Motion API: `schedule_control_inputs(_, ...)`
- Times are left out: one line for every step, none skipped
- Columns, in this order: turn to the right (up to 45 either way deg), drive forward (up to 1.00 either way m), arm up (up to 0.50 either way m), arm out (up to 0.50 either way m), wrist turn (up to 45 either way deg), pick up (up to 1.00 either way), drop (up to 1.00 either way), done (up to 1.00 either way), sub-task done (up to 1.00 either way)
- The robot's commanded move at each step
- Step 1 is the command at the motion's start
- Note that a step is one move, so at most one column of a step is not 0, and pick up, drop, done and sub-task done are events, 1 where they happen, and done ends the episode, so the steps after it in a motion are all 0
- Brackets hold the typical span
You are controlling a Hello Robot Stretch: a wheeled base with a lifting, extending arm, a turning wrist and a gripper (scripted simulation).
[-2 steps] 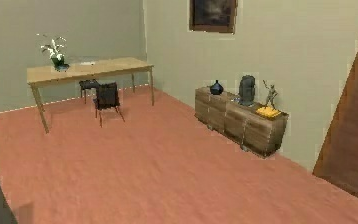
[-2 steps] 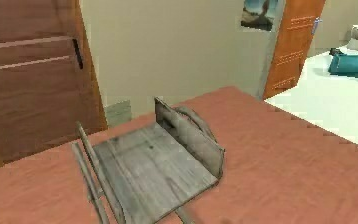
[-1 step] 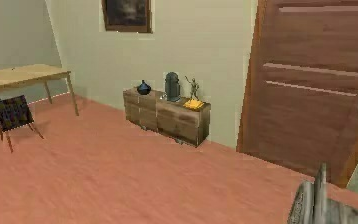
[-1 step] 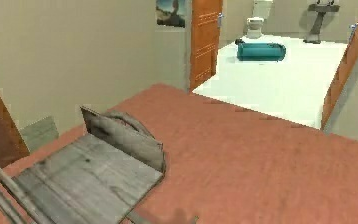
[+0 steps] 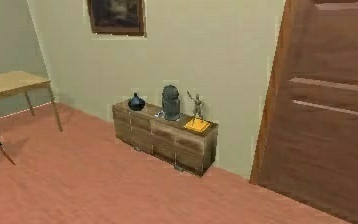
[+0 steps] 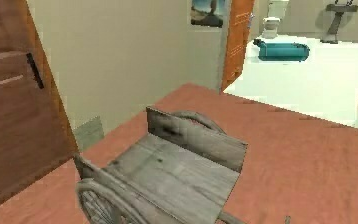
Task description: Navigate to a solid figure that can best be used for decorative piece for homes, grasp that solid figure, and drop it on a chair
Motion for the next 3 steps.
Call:
schedule_control_inputs(24.0, 0.00, 0.00, 0.00, 0.0, 0.00, 0.00, 0.00, 0.00)
schedule_control_inputs(0.0, 0.70, 0.00, 0.00, 0.0, 0.00, 0.00, 0.00, 0.00)
schedule_control_inputs(-45.0, 0.00, 0.00, 0.00, 0.0, 0.00, 0.00, 0.00, 0.00)
